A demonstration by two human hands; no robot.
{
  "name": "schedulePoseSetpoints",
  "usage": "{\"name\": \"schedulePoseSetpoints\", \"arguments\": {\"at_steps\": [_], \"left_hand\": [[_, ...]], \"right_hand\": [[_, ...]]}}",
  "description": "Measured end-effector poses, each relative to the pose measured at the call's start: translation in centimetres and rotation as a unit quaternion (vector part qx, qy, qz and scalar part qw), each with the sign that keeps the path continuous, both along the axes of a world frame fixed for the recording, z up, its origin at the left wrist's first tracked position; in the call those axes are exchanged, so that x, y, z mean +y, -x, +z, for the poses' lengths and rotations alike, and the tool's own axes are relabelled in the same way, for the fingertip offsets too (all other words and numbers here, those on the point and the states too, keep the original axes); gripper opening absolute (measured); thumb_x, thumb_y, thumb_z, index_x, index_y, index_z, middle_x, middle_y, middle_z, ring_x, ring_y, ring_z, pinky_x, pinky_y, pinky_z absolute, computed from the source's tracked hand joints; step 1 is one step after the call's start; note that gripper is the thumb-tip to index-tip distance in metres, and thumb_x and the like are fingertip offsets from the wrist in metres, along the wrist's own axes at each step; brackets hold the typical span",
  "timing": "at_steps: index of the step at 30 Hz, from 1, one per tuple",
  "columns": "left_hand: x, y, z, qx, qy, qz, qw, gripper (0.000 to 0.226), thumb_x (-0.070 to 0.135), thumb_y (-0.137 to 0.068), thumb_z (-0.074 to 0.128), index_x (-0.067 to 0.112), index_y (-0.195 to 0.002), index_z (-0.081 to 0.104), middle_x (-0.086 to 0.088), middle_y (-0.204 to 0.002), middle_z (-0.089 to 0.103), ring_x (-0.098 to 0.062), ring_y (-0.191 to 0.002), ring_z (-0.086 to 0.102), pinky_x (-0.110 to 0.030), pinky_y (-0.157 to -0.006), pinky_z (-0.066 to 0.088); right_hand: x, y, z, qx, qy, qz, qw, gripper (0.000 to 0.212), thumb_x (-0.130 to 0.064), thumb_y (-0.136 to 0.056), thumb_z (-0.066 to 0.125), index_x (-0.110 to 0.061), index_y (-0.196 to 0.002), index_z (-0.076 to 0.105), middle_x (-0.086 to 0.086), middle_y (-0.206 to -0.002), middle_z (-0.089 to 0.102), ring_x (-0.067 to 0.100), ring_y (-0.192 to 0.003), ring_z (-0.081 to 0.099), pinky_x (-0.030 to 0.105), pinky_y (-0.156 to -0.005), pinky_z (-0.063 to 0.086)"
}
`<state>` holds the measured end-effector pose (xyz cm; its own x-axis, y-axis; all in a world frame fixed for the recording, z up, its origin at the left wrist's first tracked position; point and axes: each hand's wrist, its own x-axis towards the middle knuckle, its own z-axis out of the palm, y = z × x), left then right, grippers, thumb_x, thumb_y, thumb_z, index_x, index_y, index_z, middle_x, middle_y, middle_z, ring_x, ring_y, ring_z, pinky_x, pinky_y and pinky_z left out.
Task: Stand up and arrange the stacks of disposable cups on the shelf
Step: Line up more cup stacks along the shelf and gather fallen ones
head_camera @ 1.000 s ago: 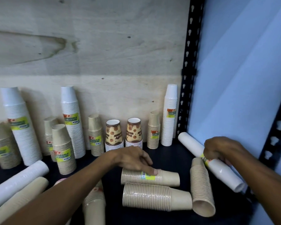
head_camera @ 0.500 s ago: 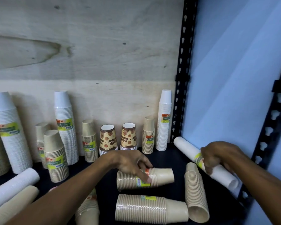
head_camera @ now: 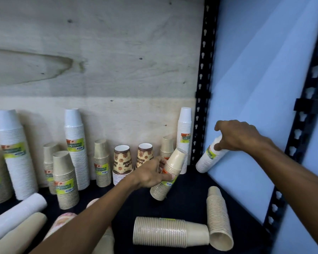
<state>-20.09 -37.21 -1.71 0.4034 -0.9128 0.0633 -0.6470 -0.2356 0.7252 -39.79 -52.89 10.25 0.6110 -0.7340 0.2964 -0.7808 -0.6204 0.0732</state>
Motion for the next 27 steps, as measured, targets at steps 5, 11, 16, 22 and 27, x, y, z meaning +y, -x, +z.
{"name": "schedulePoseSetpoints", "arguments": {"at_steps": [5, 11, 16, 22, 27], "left_hand": [[-0.1, -0.2, -1.1, 0.060, 0.035, 0.025, 0.997, 0.058, 0.029, -0.081, 0.079, 0.017, -0.123, 0.042, 0.001, -0.112, 0.063, -0.015, -0.109, 0.061, -0.038, -0.101, 0.051], [-0.6, 0.0, -1.3, 0.108, 0.063, 0.048, 0.991, 0.054, 0.023, -0.085, 0.076, 0.014, -0.124, 0.039, 0.004, -0.109, 0.060, -0.014, -0.108, 0.060, -0.034, -0.100, 0.050], [-1.4, 0.0, -2.3, 0.083, 0.069, 0.040, 0.993, 0.071, 0.030, -0.081, 0.078, 0.016, -0.139, 0.040, 0.001, -0.128, 0.062, -0.015, -0.116, 0.060, -0.038, -0.103, 0.049], [-1.5, -0.4, -2.8, 0.055, 0.052, 0.038, 0.996, 0.075, 0.023, -0.074, 0.084, 0.019, -0.135, 0.040, 0.007, -0.117, 0.060, -0.014, -0.109, 0.061, -0.032, -0.099, 0.051], [-1.7, -0.3, -3.0, 0.032, 0.047, 0.049, 0.997, 0.074, 0.020, -0.072, 0.086, 0.018, -0.134, 0.044, 0.003, -0.121, 0.061, -0.015, -0.108, 0.060, -0.031, -0.098, 0.051]], "right_hand": [[0.1, -1.5, -0.6, -0.135, -0.027, 0.056, 0.989, 0.074, -0.035, -0.074, 0.077, -0.025, -0.138, 0.041, 0.007, -0.131, 0.056, 0.035, -0.115, 0.055, 0.039, -0.084, 0.047], [0.1, -2.4, 0.0, -0.276, -0.137, 0.120, 0.944, 0.092, -0.024, -0.074, 0.082, -0.021, -0.149, 0.029, 0.008, -0.134, 0.057, 0.031, -0.115, 0.057, 0.033, -0.086, 0.045], [-0.8, -2.8, -2.4, -0.356, -0.221, 0.158, 0.894, 0.075, -0.018, -0.076, 0.078, -0.020, -0.140, 0.038, -0.002, -0.120, 0.059, 0.022, -0.109, 0.062, 0.038, -0.093, 0.051], [-2.5, -2.6, -8.0, -0.339, -0.281, 0.166, 0.882, 0.066, -0.042, -0.059, 0.086, -0.026, -0.111, 0.049, -0.006, -0.096, 0.069, 0.014, -0.090, 0.069, 0.044, -0.085, 0.057], [-4.0, -2.6, -12.9, -0.303, -0.329, 0.156, 0.881, 0.076, -0.058, -0.046, 0.081, -0.031, -0.113, 0.055, -0.008, -0.108, 0.070, 0.013, -0.099, 0.068, 0.046, -0.092, 0.056]]}}
